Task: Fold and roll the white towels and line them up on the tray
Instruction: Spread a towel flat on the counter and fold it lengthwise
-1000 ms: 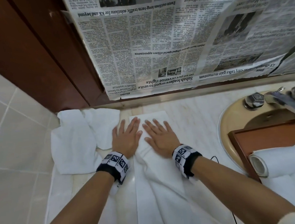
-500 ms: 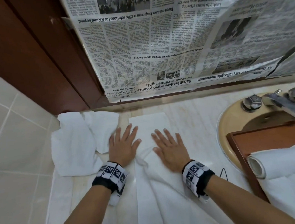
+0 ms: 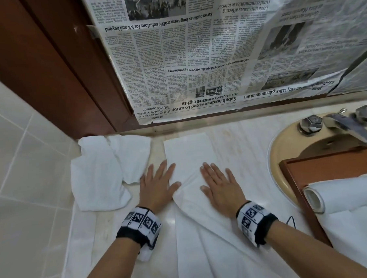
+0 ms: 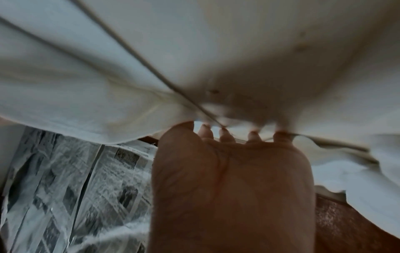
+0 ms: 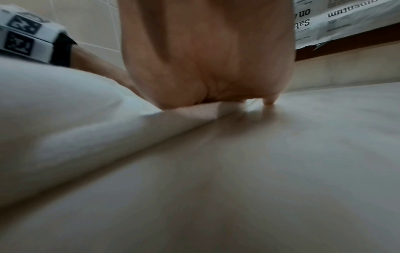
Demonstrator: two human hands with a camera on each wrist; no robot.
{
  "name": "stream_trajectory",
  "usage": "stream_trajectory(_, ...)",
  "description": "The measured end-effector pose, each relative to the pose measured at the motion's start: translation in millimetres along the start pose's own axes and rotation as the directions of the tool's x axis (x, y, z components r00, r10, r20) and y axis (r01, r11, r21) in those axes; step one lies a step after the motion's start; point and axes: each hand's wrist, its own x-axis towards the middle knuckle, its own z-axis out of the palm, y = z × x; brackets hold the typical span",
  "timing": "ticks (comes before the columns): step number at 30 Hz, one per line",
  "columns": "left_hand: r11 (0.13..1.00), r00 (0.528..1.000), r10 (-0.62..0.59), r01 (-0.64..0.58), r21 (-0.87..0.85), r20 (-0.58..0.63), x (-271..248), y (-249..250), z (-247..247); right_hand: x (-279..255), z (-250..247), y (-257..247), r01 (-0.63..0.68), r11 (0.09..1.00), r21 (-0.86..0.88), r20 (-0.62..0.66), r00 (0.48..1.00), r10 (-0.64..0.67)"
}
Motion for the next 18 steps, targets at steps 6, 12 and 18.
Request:
stream_trajectory(6,0.985,0.979,-0.145,0.129,-0.115,-0.142,24.3,19.9,-2.3,42.5,-28.0,21.9,0.011,1.0,0.004,0.063,0.998,-0.012)
stream_trajectory(12,0.919,0.964,-0.142,0.045,-0.391,-0.225,-11.7,28.4,5.2,-3.1,-31.4,-1.0,0.018,0.973,0.23,-0.128,0.992,0.012)
stream_trajectory(18,0.755,0.961,-0.175,-0.009,-0.655,-0.215,-36.9,41.1,13.5,-62.5,-29.5,-20.1,-0.02,0.964,0.264,-0.043,0.999,0.032)
